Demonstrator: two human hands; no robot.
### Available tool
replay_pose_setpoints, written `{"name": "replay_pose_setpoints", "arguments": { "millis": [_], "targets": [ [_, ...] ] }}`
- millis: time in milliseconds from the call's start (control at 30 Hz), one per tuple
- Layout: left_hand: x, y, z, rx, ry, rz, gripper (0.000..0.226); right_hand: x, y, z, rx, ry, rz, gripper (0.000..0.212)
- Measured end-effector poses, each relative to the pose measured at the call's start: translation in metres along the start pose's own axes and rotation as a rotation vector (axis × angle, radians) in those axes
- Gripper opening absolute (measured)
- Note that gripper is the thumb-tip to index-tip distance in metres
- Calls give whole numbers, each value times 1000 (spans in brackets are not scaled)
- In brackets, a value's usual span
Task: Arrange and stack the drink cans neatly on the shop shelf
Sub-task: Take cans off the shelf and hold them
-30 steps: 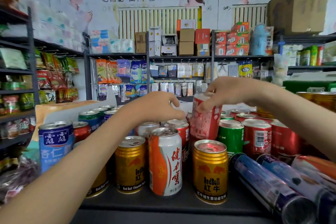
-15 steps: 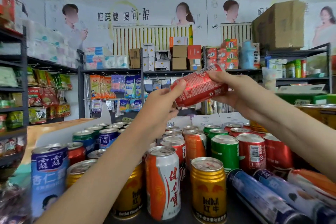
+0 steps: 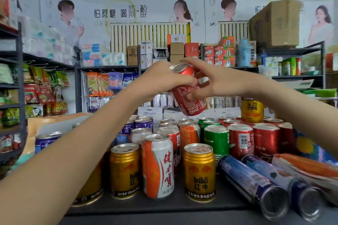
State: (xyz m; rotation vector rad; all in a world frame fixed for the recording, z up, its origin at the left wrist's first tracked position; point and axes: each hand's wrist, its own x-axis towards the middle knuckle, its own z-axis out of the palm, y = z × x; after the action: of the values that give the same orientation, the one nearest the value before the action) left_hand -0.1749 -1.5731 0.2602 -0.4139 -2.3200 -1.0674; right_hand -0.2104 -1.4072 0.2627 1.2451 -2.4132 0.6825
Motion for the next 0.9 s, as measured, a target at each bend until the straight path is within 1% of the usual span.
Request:
{"name": "replay_pose_setpoints", "arguments": {
  "millis": [33, 100, 167, 233, 267, 333, 433, 467, 500, 567, 700, 800, 900],
  "targets": [
    [1, 5, 0, 42, -34, 26, 16, 2, -1, -1, -9, 2, 15, 92],
    [-1, 11, 0, 106, -66, 64, 17, 4, -2, -2, 13, 21, 32, 91],
    [0, 11, 0, 115, -85, 54, 22, 5, 0, 0, 42, 43, 34, 79],
    [0, 7, -1, 38, -124, 2, 25, 6, 4, 4, 120, 56, 60, 61],
    [1, 4, -3, 8, -154, -28, 27, 7, 6, 7, 164, 56, 85, 56],
    [2, -2, -10, 67, -227, -92, 41, 9, 13, 16, 198, 33, 140, 53],
    [-3, -14, -19, 272, -340, -190, 67, 14, 26, 30, 191, -9, 198, 52],
    [-3, -20, -20, 306, -358, -226, 74, 15, 29, 33, 196, -1, 212, 50],
    [-4, -25, -21, 322, -367, -256, 76, 16, 32, 34, 205, 8, 226, 50],
    [-6, -37, -18, 358, -381, -288, 71, 16, 35, 33, 216, 4, 256, 54],
    [-5, -55, -7, 607, -450, -258, 60, 16, 37, 36, 111, -57, 292, 58],
    [-3, -63, 5, 658, -507, -313, 57, 15, 34, 47, 10, -130, 301, 51],
    [3, -68, 16, 690, -578, -355, 45, 13, 36, 60, -52, -219, 311, 43]
  ]
}}
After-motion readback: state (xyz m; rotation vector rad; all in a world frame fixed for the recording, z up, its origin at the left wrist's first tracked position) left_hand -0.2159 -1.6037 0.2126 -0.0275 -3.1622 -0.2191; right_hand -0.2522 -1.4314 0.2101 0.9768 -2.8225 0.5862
